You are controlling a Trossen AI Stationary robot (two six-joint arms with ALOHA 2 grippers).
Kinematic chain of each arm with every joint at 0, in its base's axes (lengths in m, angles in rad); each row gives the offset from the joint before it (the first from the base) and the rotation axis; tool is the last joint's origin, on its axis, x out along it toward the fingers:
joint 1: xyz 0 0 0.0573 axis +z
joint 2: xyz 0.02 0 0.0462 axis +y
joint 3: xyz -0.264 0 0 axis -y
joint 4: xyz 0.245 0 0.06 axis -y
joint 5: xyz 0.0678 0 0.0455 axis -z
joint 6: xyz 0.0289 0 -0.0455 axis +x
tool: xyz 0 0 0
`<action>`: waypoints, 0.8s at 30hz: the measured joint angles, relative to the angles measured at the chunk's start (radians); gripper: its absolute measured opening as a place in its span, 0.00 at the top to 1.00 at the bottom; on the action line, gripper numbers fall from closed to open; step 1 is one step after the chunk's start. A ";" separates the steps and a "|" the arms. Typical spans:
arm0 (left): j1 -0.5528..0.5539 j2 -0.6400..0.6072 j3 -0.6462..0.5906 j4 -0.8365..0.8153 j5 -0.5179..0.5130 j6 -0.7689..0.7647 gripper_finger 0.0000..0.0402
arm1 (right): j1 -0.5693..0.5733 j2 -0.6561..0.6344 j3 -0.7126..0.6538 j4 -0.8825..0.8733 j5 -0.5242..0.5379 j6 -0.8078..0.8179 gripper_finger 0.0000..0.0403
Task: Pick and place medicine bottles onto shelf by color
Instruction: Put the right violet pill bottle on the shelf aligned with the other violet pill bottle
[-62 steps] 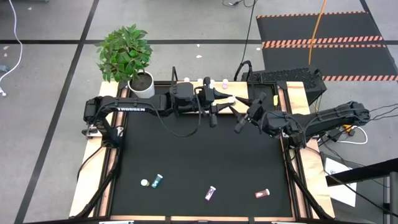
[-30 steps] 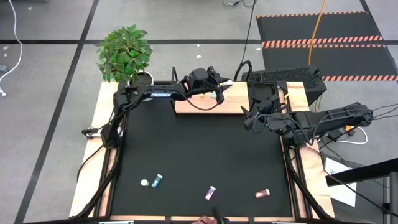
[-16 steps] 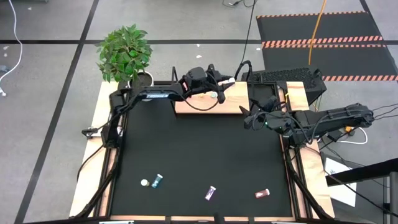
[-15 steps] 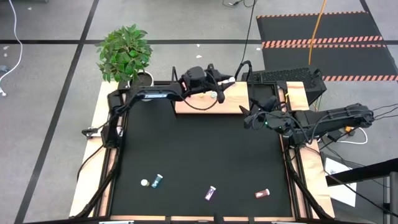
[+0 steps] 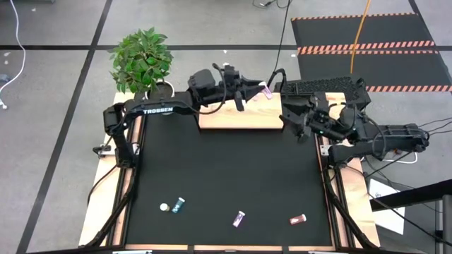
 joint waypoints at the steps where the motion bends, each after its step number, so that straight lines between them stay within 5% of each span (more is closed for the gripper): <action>1: -0.011 -0.001 0.000 0.021 0.006 -0.010 0.68 | -0.015 0.010 0.000 0.029 -0.032 0.009 0.26; 14: -0.109 -0.002 0.000 0.270 0.006 -0.018 0.68 | -0.067 0.088 -0.001 0.353 -0.291 0.172 0.26; 24: -0.146 -0.002 0.000 0.275 -0.038 0.149 0.68 | -0.067 0.110 -0.001 0.371 -0.311 0.203 0.26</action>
